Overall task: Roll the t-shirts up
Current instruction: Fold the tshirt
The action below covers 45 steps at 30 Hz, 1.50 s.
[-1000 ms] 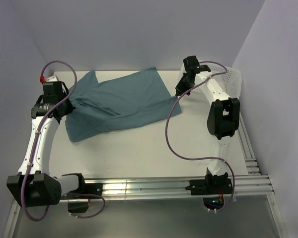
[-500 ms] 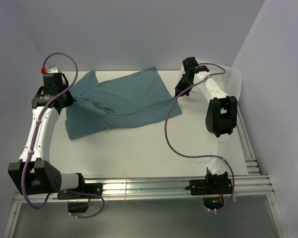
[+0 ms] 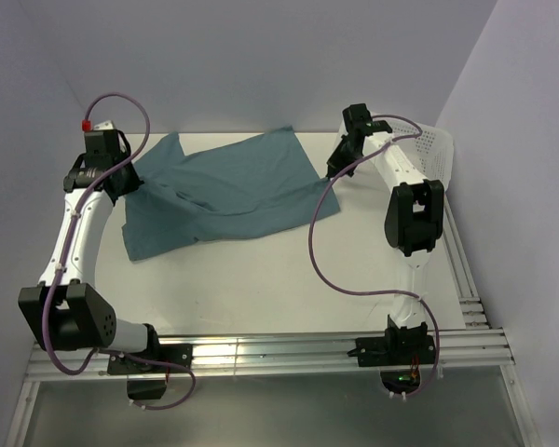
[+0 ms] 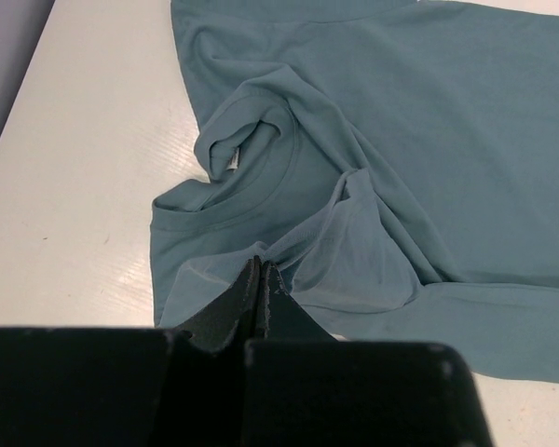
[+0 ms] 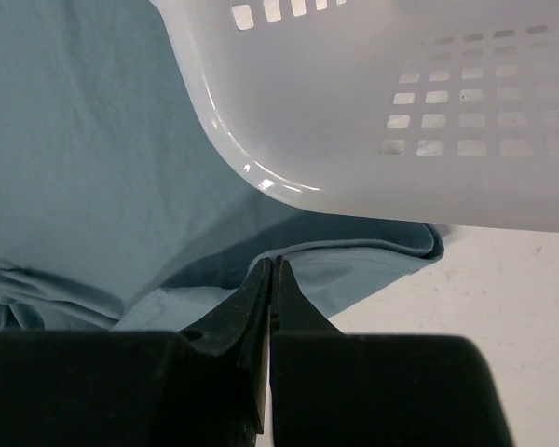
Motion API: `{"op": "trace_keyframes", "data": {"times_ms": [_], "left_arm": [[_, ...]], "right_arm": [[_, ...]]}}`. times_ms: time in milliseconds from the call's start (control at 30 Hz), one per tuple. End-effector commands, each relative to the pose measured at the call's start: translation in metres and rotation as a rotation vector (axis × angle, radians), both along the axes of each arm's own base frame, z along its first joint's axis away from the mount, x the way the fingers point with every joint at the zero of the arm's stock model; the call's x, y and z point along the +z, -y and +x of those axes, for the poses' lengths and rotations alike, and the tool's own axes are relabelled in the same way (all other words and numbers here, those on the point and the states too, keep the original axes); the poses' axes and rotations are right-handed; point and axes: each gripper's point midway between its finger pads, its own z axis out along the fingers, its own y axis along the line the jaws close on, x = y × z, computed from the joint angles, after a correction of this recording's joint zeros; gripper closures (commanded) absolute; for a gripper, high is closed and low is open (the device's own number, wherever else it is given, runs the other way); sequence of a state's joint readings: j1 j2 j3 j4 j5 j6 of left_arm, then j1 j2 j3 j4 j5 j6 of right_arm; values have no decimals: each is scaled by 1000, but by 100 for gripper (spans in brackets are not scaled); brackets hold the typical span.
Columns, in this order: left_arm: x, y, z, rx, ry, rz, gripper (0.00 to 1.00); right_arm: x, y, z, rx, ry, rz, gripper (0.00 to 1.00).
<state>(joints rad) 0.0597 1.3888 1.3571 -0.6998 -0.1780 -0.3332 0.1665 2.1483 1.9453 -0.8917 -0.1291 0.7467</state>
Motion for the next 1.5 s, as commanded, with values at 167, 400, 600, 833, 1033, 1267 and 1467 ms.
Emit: {"op": "trace_keyframes", "data": {"times_ms": [167, 400, 600, 833, 1033, 1267, 1467], "left_arm": [[17, -2, 24, -13, 70, 9, 100], [24, -2, 37, -25, 83, 10, 100], [17, -5, 46, -20, 61, 23, 100], [-8, -5, 57, -15, 33, 15, 100], [-31, -11, 73, 7, 2, 27, 100], [-44, -15, 95, 19, -11, 39, 98], [-50, -19, 109, 34, -58, 38, 69]], "right_arm": [[10, 1, 19, -14, 45, 11, 100], [7, -1, 23, -12, 41, 15, 100], [1, -1, 23, -8, 30, 17, 100], [-3, -5, 30, -10, 36, 31, 100], [-5, -6, 36, -11, 34, 33, 100], [-7, -8, 39, -4, 36, 34, 86], [12, -3, 43, 6, 80, 12, 58]]}}
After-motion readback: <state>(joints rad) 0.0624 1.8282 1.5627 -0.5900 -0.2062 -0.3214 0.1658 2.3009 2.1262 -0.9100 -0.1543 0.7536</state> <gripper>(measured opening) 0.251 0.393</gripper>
